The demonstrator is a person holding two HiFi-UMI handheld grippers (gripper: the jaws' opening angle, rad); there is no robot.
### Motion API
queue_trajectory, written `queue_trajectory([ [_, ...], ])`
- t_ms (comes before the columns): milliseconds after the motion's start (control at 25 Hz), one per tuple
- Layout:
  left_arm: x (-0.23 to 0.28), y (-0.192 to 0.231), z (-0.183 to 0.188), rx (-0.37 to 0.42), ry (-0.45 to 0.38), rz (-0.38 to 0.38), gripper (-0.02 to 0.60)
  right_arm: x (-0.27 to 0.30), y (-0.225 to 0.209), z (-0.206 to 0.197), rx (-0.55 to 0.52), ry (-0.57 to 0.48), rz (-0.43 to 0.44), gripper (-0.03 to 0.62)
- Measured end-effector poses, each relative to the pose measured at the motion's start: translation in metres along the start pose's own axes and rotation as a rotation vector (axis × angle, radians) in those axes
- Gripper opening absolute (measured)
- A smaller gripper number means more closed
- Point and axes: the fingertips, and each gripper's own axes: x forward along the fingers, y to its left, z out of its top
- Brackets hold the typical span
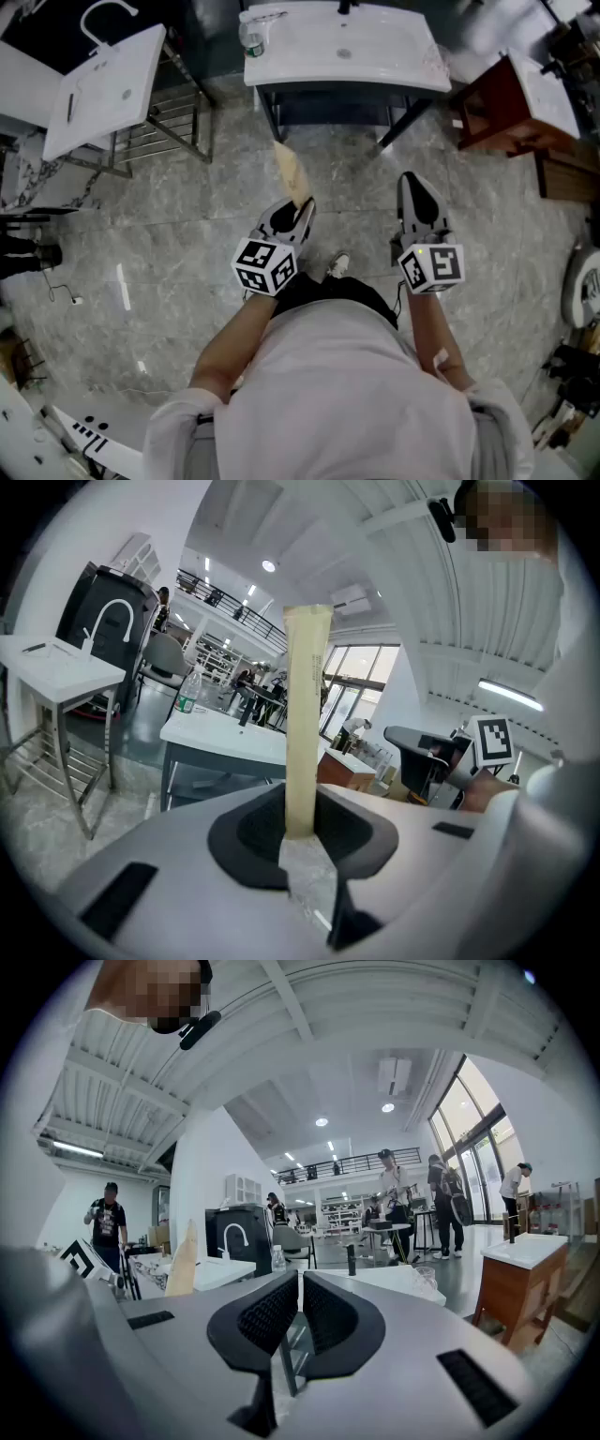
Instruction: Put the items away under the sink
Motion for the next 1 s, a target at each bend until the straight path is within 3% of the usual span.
queue_trajectory([
  [440,-0.009,-0.01,-0.028,-0.043,-0.013,0.111,0.067,-0.016,-0.013,0.008,-0.036,-0.037,0.081,0.043],
  [640,-0.001,-0.016,-0.024,-0.037,-0.049,0.151,0.067,-0.025,-0.024,0.013,-0.079,-0.044,0.105,0.044],
  [1000,0.006,-0.016,-0.018,-0.02,-0.071,0.176,0.067,-0.028,-0.031,0.016,-0.059,-0.074,0.115,0.044],
])
